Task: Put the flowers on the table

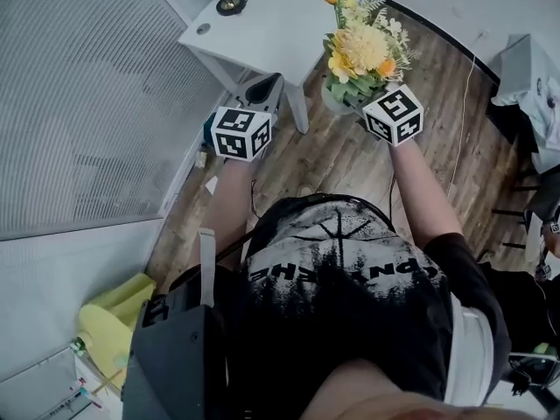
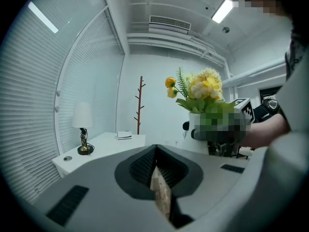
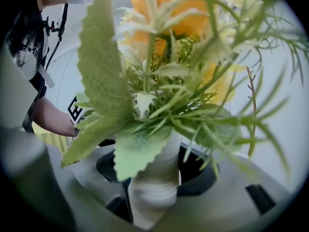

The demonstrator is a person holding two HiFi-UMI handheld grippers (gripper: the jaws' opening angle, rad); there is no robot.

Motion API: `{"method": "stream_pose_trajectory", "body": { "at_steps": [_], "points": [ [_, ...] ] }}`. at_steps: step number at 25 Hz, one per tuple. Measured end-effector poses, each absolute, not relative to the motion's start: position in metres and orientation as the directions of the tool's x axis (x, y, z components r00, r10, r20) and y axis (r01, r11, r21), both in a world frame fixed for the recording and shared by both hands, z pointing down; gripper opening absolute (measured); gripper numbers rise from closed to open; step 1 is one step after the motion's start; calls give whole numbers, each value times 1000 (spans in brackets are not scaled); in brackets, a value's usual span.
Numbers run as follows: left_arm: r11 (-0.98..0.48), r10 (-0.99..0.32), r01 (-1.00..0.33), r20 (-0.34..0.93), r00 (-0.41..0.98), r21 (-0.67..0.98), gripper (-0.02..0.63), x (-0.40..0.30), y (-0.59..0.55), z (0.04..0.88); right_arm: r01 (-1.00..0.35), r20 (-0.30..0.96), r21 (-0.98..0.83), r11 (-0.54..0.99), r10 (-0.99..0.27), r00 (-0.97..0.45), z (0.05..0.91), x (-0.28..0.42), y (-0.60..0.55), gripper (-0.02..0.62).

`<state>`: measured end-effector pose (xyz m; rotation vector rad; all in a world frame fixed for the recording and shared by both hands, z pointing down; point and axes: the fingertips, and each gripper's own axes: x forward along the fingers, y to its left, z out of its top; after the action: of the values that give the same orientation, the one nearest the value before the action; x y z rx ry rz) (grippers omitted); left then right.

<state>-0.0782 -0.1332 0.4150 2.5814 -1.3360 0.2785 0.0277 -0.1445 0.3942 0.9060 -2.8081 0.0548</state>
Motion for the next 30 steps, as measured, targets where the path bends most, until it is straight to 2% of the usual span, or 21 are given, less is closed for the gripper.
{"method": "stream_pose_trajectory", "body": {
  "at_steps": [10, 15, 23, 30],
  "points": [
    [-559, -784, -822, 252, 567, 110, 12, -75, -90, 420, -583, 175, 50, 811, -582, -794, 387, 29, -108, 250],
    [-571, -769, -811, 263, 582, 123, 12, -79, -129, 421, -594, 189, 46, 803, -591, -784, 387, 25, -145, 250],
    [-533, -784, -833, 285, 552, 147, 12, -85, -138, 442, -580, 219, 24, 814, -571, -791, 406, 25, -152, 250],
    [-465, -830, -875, 278, 484, 136, 12, -81, -92, 452, -523, 212, 29, 852, -516, -830, 417, 31, -117, 250]
  ]
}}
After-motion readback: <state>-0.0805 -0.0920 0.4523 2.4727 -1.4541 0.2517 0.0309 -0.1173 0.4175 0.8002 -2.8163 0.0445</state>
